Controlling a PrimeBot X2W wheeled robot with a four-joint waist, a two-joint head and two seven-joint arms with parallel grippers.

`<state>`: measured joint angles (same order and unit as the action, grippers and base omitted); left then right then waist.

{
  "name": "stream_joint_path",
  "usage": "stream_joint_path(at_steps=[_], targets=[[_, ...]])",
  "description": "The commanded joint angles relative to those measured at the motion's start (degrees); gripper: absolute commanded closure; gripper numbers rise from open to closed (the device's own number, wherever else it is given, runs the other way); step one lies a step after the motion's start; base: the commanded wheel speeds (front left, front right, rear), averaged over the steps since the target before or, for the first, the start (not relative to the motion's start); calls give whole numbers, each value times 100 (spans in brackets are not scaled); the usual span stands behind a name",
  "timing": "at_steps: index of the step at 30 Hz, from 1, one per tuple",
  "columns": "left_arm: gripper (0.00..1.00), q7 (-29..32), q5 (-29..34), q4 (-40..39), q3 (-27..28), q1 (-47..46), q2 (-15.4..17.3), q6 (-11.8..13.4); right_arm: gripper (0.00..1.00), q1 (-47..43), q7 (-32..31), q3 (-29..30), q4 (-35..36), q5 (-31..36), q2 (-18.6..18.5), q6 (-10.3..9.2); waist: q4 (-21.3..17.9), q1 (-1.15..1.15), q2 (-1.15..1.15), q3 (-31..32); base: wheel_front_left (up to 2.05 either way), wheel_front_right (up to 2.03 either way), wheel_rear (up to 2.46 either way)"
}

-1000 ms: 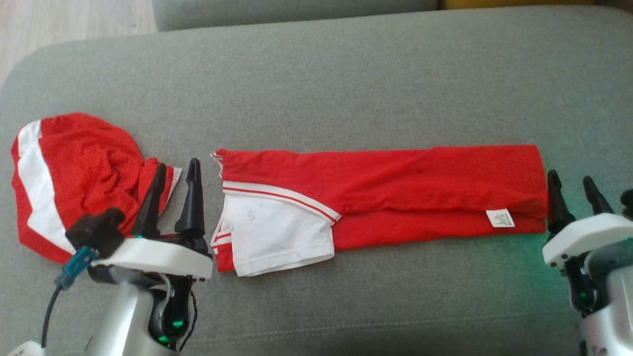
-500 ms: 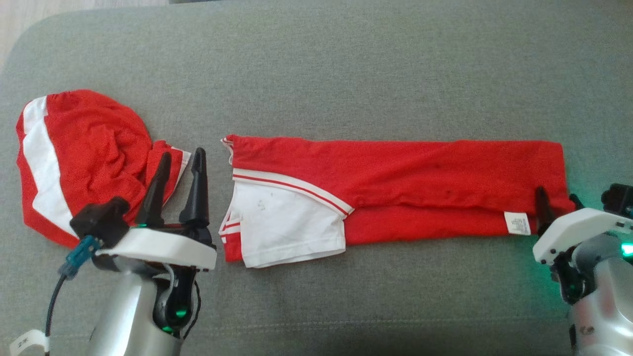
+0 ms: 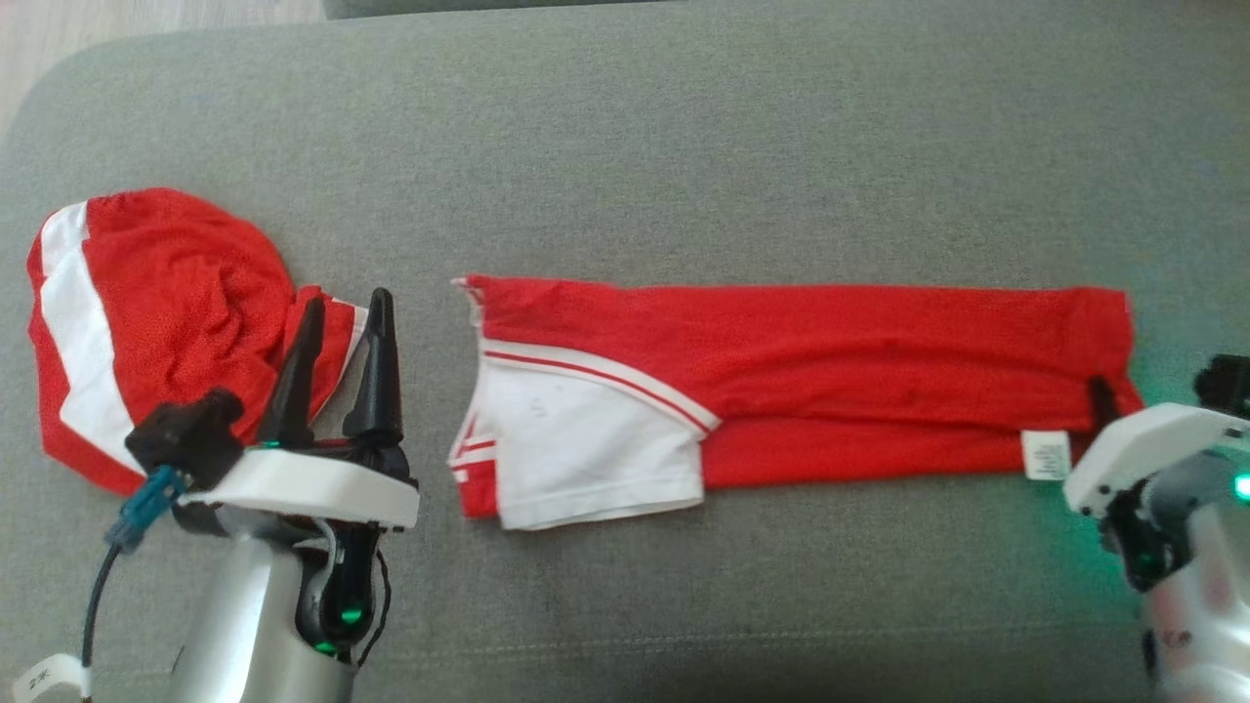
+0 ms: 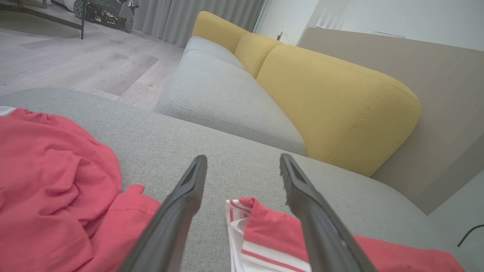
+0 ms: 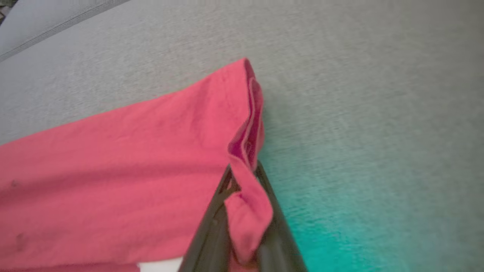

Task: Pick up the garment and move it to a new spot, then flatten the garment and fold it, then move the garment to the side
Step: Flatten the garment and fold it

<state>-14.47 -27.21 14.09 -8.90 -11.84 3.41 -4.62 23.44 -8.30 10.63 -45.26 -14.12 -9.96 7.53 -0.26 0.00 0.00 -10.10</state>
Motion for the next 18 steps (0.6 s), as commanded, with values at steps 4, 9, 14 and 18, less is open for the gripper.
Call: stream_joint_path(at_steps=[4,9,14,18], targets=[[0,-52,94,-148,236,-199,13,-46,100,232,240,236,37,272,-389,-4,-26,0,0,23,0,0,0],[0,-52,72,-251,369,-199,-14,-55,100,406,479,832,-11,1035,-576,-4,-25,0,0,48,0,0,0],[0,-52,55,-290,448,-146,-36,-47,100,571,519,1114,78,1503,-344,-4,-21,0,0,129,0,0,0],[0,-52,39,-221,454,-62,-45,-42,100,583,460,1032,270,1673,-127,-4,-56,0,0,298,0,0,0]])
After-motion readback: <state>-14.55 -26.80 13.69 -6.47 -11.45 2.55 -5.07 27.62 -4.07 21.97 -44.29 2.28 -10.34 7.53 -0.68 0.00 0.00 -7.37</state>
